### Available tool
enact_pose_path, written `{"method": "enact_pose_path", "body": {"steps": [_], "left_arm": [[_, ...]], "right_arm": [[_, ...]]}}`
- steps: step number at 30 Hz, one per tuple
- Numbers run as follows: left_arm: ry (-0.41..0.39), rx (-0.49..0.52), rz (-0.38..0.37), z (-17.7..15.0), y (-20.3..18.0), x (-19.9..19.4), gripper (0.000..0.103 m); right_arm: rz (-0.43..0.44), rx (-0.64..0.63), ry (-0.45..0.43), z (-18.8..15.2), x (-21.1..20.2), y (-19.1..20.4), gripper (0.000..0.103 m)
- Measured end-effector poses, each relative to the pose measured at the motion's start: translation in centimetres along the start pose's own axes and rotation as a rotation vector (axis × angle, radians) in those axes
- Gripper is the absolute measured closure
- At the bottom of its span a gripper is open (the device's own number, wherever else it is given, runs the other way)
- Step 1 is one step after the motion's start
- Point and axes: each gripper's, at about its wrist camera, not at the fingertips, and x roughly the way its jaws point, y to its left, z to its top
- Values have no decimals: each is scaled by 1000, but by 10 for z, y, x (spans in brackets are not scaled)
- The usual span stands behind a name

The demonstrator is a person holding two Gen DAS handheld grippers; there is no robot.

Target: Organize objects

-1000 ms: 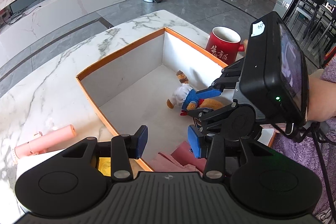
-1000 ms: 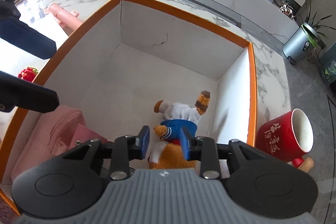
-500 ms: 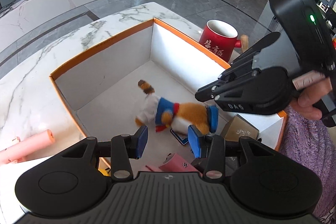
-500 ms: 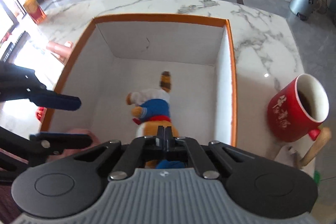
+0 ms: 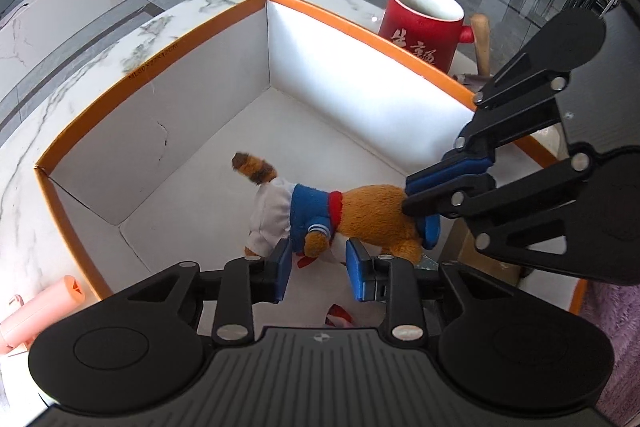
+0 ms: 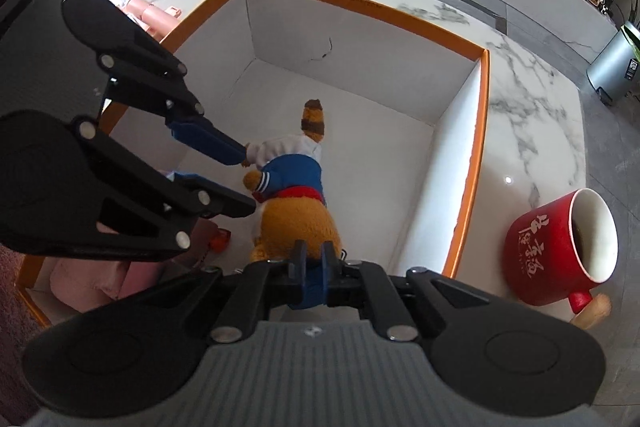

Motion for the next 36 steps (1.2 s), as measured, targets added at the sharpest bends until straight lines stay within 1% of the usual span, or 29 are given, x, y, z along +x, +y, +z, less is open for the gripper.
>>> {"method": "enact_pose_path", "body": {"steps": [1,2,3,4,6,9,12,16,18,20,23,26,29,34,35,36], "left_arm": [[8,-2,-5,1,1,3,69],[12,-7,-12,1,1,6,75],[13,-13,-20,2,3,7,85],[4,-26,-31,3,4,9,89],[-23,-29,-62,5,4,7,92],[-55,3,-86,12,-5,1,94],[-54,36,-102,21,-16,-6,94],[-12,82,-138,32,-31,-11,95],[14,88,-133,38,-36,-8,95],[23,85,-130,45,-39,0,95],[42,12,-164,54,-32,15,95],[51,-61,-179,61,-27,28,95],[63,-122,-220,66,-23,38,95],[98,-200,-262,71,-19,56,97],[100,-208,-266,71,-18,59,98],[101,-219,-273,71,-15,59,97]], "right_arm": [[-1,2,3,-1,1,-2,96],[1,8,6,-2,2,-3,96],[7,14,7,-3,3,-5,96],[14,19,9,-4,4,-6,96],[22,23,14,-7,4,-7,95],[45,38,21,-12,1,-10,95],[69,55,20,-17,-5,-14,96],[76,65,-1,-22,-18,-19,96],[83,83,-14,-23,-24,-24,96],[68,92,-26,-24,-27,-29,96],[27,90,-45,-26,-30,-33,95],[40,86,-50,-29,-32,-36,97],[42,52,-43,-27,-29,-35,97],[40,-1,-34,-26,-24,-29,96],[30,-8,-28,-25,-23,-29,96],[23,-19,-25,-24,-23,-28,97]]}}
